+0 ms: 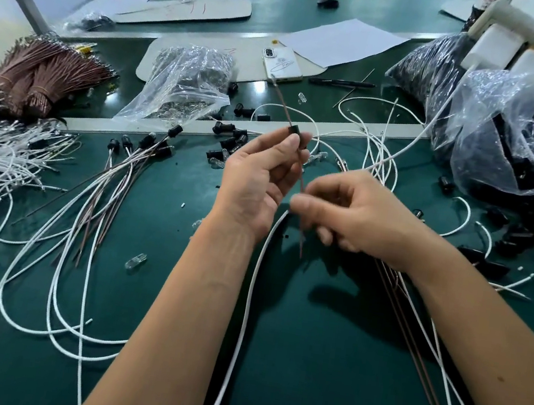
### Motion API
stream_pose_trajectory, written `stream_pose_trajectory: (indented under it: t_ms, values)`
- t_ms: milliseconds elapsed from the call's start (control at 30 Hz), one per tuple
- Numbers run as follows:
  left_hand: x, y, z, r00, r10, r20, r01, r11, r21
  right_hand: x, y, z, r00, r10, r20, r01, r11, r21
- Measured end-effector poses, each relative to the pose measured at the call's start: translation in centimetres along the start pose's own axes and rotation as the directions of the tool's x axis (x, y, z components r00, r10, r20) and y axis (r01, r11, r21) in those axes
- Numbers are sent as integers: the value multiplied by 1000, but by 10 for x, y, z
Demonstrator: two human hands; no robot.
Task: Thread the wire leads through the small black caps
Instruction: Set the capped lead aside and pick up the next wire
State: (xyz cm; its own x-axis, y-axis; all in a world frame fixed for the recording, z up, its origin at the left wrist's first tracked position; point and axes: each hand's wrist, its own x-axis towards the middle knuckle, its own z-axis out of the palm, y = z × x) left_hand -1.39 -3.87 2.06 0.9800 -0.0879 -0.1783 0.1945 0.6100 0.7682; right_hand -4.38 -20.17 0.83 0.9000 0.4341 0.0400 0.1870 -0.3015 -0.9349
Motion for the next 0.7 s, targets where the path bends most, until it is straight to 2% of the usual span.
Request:
stream_pose_trajectory:
  t_ms: [67, 133, 167, 233, 300, 333, 533, 700]
  values:
    - [-3, -3, 4, 998, -46, 44, 44, 998, 36, 6, 3, 2, 982, 13, -189, 16, 988, 153]
    - [-5, -6, 6, 995, -75, 62, 73, 996, 42, 7, 3, 0, 979, 12, -205, 29, 981, 194]
    - [-4, -5, 6, 995, -80, 54, 79, 997, 26, 6, 3, -2, 990, 7, -143, 22, 980, 196]
    - [-1, -2, 3, 997, -69, 28, 70, 997, -33, 0, 2, -5, 996, 6, 93, -21, 987, 158]
    - [2, 2, -1, 999, -40, -5, 40, 997, -67, -4, -2, -7, 954, 28, 297, -61, 993, 102]
    - [2, 1, -2, 1000, -29, -11, 29, 998, -60, -5, -3, -8, 940, 36, 339, -71, 993, 92]
    - [-3, -9, 6, 998, -51, 42, 52, 999, -17, -9, -6, -14, 924, 103, 368, -119, 993, 23]
    - [-2, -9, 4, 1000, -16, 0, 16, 999, -39, -8, -4, -19, 931, 102, 351, -114, 993, 13]
